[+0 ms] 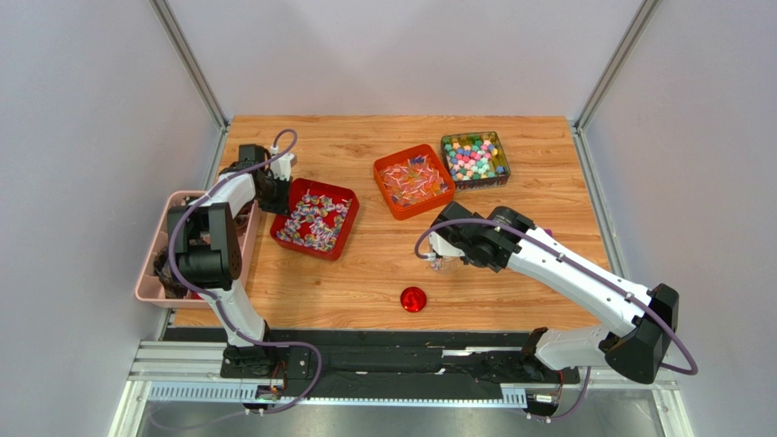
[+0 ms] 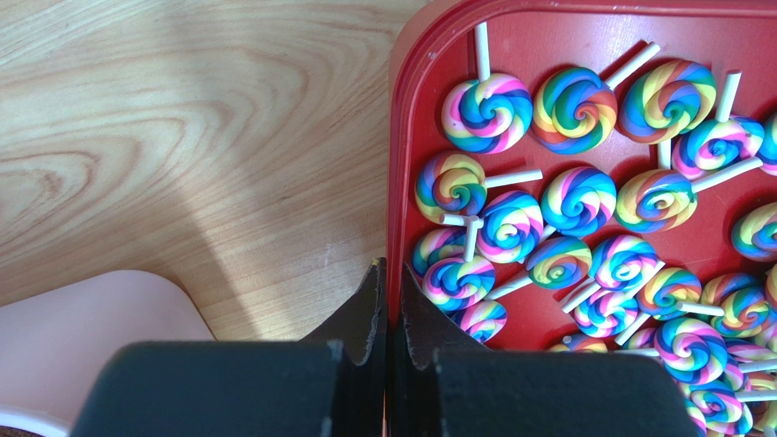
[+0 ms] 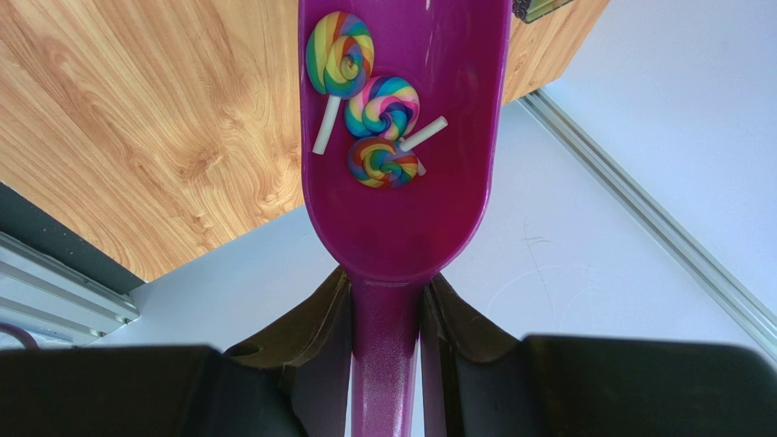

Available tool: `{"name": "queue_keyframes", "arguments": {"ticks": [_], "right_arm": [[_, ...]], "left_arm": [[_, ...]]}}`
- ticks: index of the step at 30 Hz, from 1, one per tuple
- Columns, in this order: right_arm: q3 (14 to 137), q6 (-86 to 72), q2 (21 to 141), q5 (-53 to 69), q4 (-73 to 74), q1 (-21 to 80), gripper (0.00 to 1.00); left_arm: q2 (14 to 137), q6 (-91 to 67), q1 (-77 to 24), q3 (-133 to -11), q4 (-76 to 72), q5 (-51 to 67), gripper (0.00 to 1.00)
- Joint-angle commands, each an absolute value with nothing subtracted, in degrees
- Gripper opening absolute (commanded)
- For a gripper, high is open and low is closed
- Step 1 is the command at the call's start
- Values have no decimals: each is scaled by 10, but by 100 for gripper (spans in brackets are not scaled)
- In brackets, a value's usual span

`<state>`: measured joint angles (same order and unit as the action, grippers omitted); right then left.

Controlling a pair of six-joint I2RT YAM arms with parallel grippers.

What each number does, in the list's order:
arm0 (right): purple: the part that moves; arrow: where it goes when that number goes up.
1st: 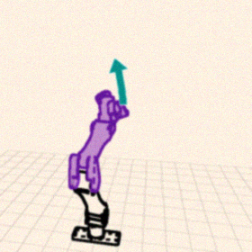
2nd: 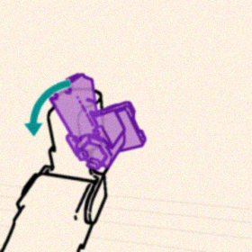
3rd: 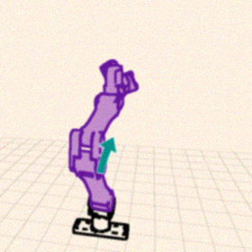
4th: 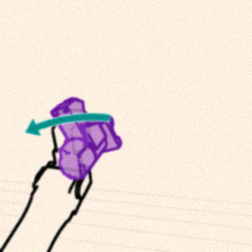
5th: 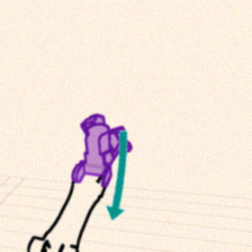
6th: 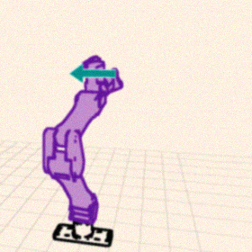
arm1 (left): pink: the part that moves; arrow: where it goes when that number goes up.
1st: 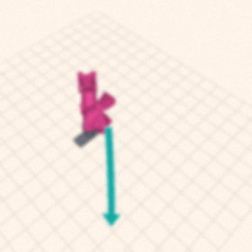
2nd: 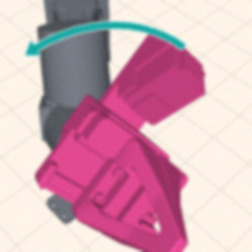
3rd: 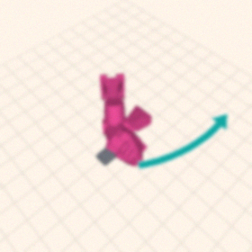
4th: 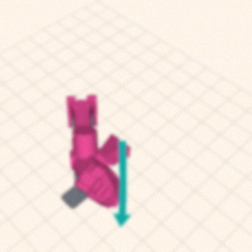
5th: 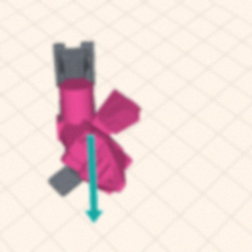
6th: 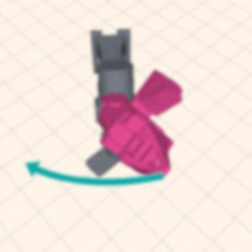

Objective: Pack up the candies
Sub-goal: Place the fake candies in the packing bottle.

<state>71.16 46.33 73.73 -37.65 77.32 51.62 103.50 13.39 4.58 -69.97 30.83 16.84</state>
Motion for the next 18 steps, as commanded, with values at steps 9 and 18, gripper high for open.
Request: {"name": "queue_keyframes", "arguments": {"ticks": [9,18], "right_arm": [[711,471,745,-432,955,537,0],[708,478,748,-460,955,546,0]], "left_arm": [[997,123,45,-702,295,202,0],[999,123,46,-703,294,200,0]]}}
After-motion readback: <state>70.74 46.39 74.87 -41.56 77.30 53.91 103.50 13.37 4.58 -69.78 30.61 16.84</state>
